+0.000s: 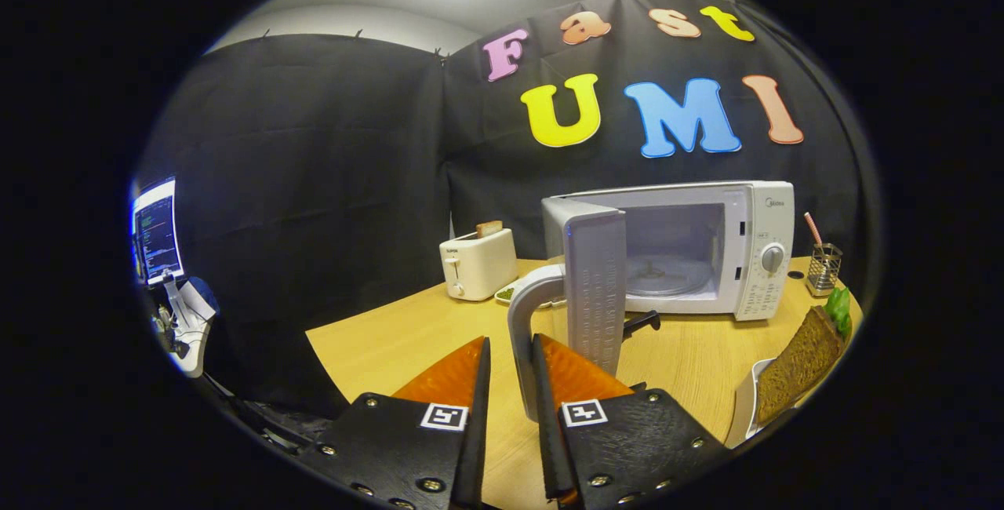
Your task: Open the microwave, put the food inside, and close the microwave door.
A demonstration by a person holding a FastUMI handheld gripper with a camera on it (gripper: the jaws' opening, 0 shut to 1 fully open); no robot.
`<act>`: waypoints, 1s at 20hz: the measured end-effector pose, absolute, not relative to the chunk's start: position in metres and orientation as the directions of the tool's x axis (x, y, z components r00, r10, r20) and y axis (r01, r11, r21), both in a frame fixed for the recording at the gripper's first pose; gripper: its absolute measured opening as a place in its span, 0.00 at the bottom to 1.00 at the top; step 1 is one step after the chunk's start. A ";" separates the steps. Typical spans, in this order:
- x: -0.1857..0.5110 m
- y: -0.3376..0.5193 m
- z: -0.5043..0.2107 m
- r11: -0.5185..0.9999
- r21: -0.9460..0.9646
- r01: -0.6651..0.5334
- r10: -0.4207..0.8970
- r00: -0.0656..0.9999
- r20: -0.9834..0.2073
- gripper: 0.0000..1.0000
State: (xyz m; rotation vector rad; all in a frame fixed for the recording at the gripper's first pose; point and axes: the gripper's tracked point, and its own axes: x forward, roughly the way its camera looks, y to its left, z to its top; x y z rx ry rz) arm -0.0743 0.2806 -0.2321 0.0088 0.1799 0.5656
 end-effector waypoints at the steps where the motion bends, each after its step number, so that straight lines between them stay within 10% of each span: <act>1: -0.078 0.290 -0.233 0.834 0.061 -0.548 0.550 0.818 -0.168 0.29; 20: -0.091 0.452 -0.246 0.687 0.054 -0.724 0.725 0.679 -0.120 0.22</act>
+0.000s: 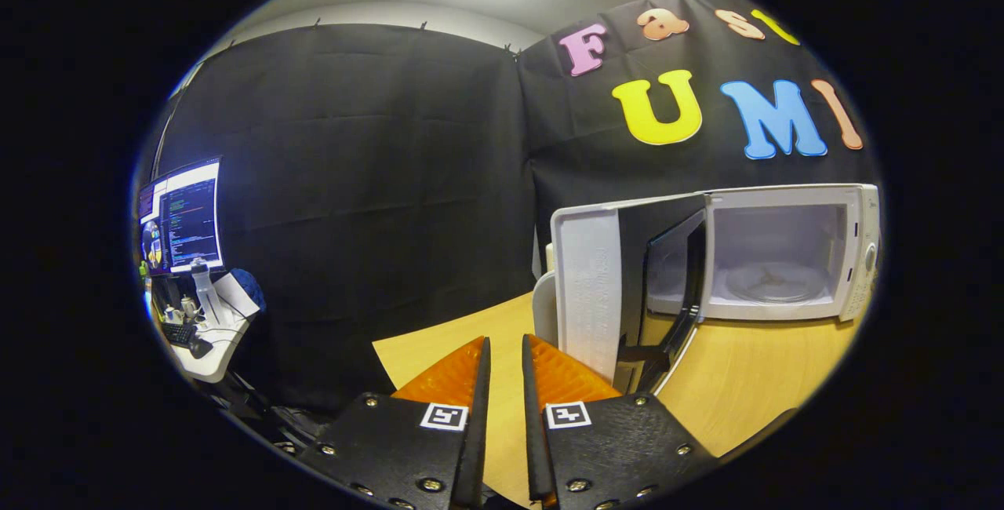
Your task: Open the microwave, put the food inside, and close the microwave door.
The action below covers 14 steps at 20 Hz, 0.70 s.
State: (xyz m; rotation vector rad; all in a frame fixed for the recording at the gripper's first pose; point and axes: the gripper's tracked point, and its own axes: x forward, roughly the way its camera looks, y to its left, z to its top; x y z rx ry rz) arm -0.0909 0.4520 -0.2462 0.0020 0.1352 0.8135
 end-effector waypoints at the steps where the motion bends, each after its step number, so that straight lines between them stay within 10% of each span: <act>1: -0.090 0.460 -0.247 0.675 0.055 -0.735 0.736 0.667 -0.120 0.22; 9: -0.106 0.484 -0.237 0.610 -0.004 -0.792 0.788 0.607 -0.102 0.30; 14: -0.130 0.449 -0.212 0.623 0.031 -0.782 0.782 0.621 -0.045 0.85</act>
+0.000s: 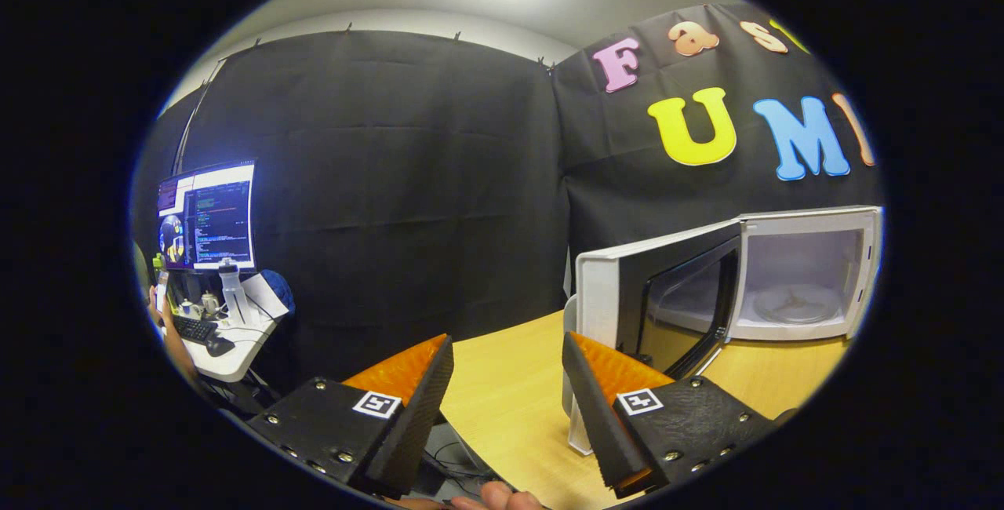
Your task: Open the microwave, put the food inside, and close the microwave door.
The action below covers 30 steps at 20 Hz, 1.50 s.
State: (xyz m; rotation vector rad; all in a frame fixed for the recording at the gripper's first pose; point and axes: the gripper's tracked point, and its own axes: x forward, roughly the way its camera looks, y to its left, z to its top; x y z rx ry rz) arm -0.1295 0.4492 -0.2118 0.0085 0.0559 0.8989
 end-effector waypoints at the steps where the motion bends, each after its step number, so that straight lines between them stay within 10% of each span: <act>1: -0.133 0.438 -0.204 0.628 0.045 -0.777 0.779 0.627 -0.028 0.86; 14: -0.088 0.181 -0.157 0.963 -0.048 -0.264 0.268 0.953 0.139 0.86; 30: -0.080 0.006 -0.234 0.999 0.017 0.048 -0.047 0.999 -0.009 0.86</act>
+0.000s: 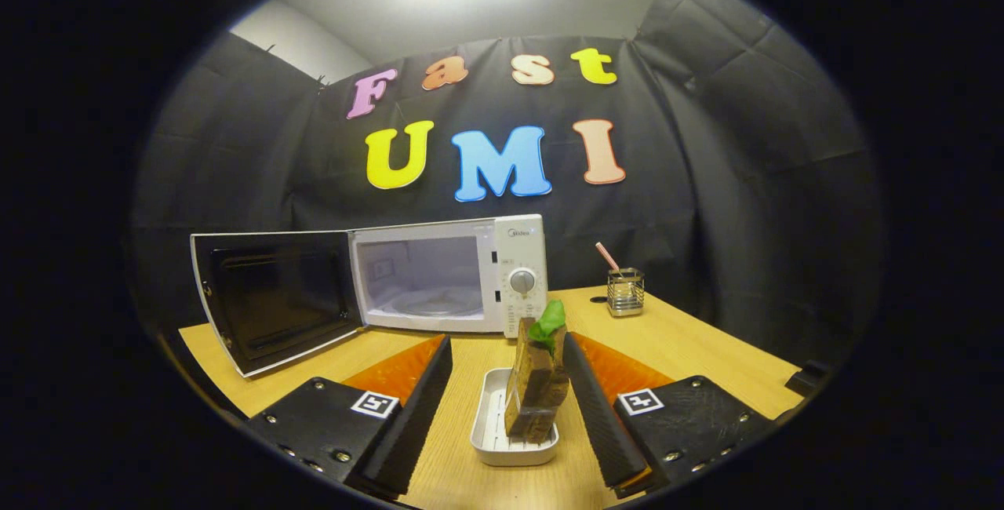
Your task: Open the microwave, put the food inside, and close the microwave door.
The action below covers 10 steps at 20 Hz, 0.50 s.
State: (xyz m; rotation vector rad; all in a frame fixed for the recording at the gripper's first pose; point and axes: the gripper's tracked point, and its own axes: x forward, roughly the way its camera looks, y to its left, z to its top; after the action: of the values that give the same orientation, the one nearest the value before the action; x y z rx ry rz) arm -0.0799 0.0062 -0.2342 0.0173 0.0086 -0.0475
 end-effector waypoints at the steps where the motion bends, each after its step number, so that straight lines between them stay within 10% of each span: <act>1: -0.078 -0.002 -0.240 0.997 0.015 0.074 -0.073 0.997 -0.020 0.87; 10: -0.059 -0.014 -0.285 0.995 0.002 0.102 -0.101 0.987 -0.127 0.69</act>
State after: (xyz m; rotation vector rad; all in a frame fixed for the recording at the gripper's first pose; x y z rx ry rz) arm -0.0595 -0.0141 -0.2849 0.0081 0.1270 -0.1020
